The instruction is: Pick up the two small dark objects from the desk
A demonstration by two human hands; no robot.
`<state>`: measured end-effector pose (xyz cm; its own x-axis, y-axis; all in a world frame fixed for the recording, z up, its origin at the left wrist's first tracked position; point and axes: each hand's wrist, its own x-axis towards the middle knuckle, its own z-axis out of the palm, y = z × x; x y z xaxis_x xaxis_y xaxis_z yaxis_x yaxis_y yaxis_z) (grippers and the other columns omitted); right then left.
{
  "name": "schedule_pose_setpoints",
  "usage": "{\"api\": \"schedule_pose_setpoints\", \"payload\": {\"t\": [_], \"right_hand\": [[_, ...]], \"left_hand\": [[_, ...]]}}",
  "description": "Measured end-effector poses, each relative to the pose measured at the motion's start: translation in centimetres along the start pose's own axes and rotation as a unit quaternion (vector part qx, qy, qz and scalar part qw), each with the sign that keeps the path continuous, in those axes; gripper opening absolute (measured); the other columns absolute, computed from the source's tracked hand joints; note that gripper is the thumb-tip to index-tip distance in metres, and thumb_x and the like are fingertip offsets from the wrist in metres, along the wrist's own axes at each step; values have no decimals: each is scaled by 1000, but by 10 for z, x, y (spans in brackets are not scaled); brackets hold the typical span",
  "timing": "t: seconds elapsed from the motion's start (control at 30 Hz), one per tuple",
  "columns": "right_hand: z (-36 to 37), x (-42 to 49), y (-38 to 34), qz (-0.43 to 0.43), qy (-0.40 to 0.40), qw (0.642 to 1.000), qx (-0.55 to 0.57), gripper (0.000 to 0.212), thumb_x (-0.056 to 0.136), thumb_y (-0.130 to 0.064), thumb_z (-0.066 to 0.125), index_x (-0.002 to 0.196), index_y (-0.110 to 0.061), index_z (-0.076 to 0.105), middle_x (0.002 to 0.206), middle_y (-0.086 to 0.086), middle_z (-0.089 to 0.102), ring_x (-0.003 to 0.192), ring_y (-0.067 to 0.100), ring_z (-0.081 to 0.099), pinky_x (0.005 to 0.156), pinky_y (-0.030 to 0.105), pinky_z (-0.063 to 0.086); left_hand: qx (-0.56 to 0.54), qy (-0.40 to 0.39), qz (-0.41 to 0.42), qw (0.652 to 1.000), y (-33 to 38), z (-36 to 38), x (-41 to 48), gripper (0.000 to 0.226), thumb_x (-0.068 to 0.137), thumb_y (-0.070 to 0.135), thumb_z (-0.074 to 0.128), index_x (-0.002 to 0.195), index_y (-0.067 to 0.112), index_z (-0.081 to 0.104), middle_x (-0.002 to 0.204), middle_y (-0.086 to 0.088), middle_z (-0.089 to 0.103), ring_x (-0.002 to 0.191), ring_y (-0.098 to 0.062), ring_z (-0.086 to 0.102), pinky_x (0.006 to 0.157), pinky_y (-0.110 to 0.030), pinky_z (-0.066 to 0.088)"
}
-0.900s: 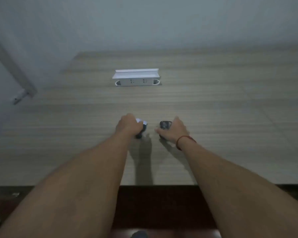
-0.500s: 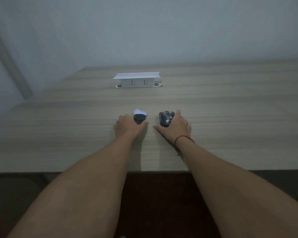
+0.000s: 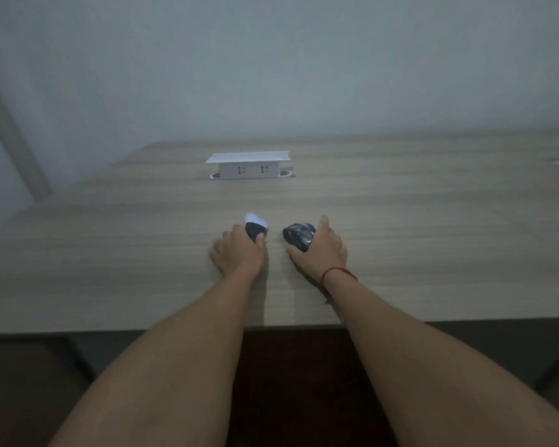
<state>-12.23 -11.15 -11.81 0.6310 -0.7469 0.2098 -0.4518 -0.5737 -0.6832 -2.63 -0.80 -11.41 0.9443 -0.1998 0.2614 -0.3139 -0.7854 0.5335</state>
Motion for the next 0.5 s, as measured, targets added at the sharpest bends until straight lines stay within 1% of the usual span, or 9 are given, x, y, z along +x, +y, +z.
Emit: {"api": "schedule_pose_setpoints", "payload": {"t": [0.13, 0.23, 0.37, 0.43, 0.47, 0.5], "right_hand": [[-5, 8, 6, -5, -30, 999, 25, 104, 70, -43, 78, 148, -12, 15, 131, 12, 58, 122, 34, 52, 103, 45, 44], [-8, 9, 9, -6, -43, 998, 47, 110, 66, -44, 80, 149, -15, 13, 128, 11, 62, 119, 34, 56, 99, 47, 48], [-8, 7, 10, -12, -46, 998, 48, 109, 69, -43, 79, 151, -14, 12, 132, 12, 60, 122, 33, 54, 101, 45, 47], [-10, 7, 11, -16, -43, 998, 53, 105, 70, -42, 79, 150, -13, 16, 133, 12, 59, 123, 33, 53, 101, 45, 46], [-10, 7, 12, -18, -42, 998, 53, 100, 71, -41, 79, 147, -11, 23, 131, 13, 60, 122, 34, 54, 101, 44, 46], [-10, 6, 12, -19, -39, 998, 51, 90, 71, -41, 78, 142, -10, 33, 128, 14, 61, 120, 34, 55, 99, 44, 47]], "left_hand": [[-86, 16, 14, 996, -1, -6, 1, 22, 93, 30, 52, 107, 12, 53, 114, -9, 62, 107, -31, 58, 94, -41, 40], [-154, 3, 29, 988, 1, -13, 3, 24, 96, 21, 49, 114, 6, 50, 122, -13, 55, 108, -31, 56, 89, -38, 43], [-225, -9, 69, 972, 8, -13, -1, 27, 98, 17, 45, 119, -1, 48, 126, -18, 51, 112, -30, 52, 83, -27, 36], [-237, -25, 83, 968, 11, -9, -4, 28, 98, 17, 42, 120, 0, 47, 125, -17, 54, 112, -30, 53, 84, -28, 37], [-241, -31, 87, 966, 13, -8, -6, 28, 99, 18, 42, 119, 1, 47, 124, -17, 56, 112, -30, 54, 85, -30, 39], [-244, -34, 87, 965, 15, -7, -8, 28, 99, 19, 41, 119, 1, 47, 122, -17, 57, 110, -31, 54, 84, -31, 40]]}}
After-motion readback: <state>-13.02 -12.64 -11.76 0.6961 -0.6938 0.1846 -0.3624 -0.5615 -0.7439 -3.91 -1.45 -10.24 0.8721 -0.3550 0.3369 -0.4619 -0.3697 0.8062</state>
